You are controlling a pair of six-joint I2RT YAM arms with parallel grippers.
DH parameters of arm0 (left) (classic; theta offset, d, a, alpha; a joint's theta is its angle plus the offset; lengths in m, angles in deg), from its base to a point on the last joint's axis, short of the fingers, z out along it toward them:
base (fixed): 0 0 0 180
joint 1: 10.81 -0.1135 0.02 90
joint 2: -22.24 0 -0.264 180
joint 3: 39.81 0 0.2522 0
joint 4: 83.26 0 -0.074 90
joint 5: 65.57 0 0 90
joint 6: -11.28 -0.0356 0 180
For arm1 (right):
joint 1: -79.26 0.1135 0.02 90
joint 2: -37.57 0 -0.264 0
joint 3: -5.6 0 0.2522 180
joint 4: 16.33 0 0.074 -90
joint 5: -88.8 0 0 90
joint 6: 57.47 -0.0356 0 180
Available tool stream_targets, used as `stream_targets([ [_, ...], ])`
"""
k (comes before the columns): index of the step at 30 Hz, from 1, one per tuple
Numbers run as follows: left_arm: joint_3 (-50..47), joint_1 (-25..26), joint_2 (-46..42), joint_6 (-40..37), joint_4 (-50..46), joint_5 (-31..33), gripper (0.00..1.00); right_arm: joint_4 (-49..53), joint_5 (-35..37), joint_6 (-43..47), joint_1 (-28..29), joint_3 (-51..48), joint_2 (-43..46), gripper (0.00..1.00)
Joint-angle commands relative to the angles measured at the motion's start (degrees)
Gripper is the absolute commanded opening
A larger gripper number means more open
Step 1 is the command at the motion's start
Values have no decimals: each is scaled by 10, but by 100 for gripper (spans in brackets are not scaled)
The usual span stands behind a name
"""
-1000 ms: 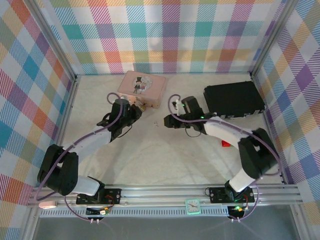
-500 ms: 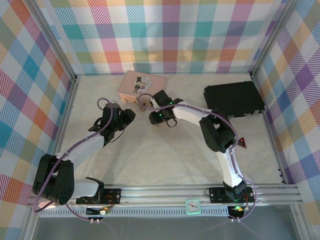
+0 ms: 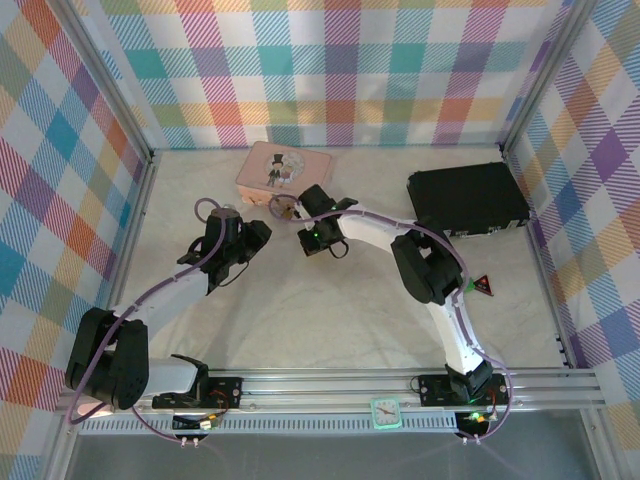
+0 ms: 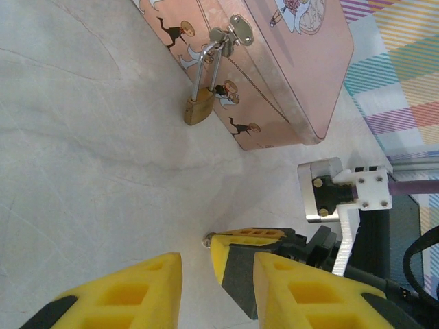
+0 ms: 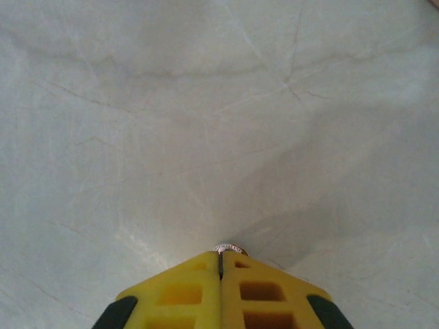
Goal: Unlock a padlock with a key
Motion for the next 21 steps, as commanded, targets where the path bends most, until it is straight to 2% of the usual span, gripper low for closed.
stream_targets([
  [1,-12,-5,0,28,26,-22,33,-2,5,-8,1,-2,9,0],
  [7,-36,7,-6,109,69,-43,46,-64,-12,-29,0,-89,116,0],
  [15,-10,80,35,232,111,-42,69,-126,-78,-62,-2,-209,254,0],
  [19,1,95,61,259,127,-31,71,-128,-78,-52,-1,-217,255,1],
  [21,-3,91,60,257,117,-5,71,-109,-65,-43,-1,-196,229,9],
])
